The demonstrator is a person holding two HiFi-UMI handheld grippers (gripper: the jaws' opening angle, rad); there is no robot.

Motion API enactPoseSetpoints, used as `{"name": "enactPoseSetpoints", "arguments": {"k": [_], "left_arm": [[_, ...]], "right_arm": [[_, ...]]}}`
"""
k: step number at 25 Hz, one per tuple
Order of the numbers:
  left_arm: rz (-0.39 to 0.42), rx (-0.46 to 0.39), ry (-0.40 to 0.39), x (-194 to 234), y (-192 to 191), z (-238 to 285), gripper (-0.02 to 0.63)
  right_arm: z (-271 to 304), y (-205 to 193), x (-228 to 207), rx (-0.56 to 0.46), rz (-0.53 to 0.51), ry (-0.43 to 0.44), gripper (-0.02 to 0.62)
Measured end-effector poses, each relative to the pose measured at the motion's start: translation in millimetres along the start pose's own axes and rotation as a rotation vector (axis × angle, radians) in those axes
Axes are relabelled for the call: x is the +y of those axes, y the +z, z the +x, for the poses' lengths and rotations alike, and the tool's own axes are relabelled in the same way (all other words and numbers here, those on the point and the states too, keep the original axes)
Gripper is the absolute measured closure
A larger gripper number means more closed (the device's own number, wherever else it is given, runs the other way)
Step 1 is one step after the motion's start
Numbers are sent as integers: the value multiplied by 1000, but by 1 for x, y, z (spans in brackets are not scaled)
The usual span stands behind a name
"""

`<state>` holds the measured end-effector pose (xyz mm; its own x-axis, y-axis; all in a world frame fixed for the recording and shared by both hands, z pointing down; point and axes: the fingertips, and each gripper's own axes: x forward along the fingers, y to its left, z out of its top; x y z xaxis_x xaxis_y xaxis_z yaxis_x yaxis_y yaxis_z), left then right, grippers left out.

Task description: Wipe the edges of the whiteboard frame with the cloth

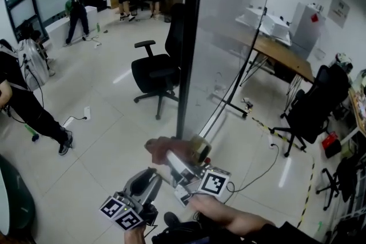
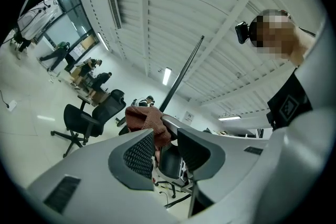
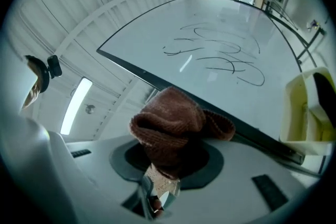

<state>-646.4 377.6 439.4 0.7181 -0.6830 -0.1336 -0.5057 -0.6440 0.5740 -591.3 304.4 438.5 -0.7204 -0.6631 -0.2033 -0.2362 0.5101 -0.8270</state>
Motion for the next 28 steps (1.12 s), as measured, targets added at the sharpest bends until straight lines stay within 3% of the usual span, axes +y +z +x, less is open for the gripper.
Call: {"name": "enactPoseSetpoints", "arguments": {"k": [2, 10, 14, 19, 28], "left_arm": [[6, 15, -14, -4, -3, 3, 471], [77, 35, -54, -22, 8, 1, 471], [100, 17, -64, -27, 21, -2, 471], [110, -13, -57, -31, 33, 2, 471], [174, -69, -98, -51, 61, 12, 471]], "right_arm": [[-6, 2, -1, -19, 23, -18, 468], [5, 9, 24, -49, 64, 57, 468], [10, 33, 36, -92, 20, 74, 469], [12, 34, 39, -78, 22, 69, 469], [22, 60, 79, -73, -41, 156, 469]]}}
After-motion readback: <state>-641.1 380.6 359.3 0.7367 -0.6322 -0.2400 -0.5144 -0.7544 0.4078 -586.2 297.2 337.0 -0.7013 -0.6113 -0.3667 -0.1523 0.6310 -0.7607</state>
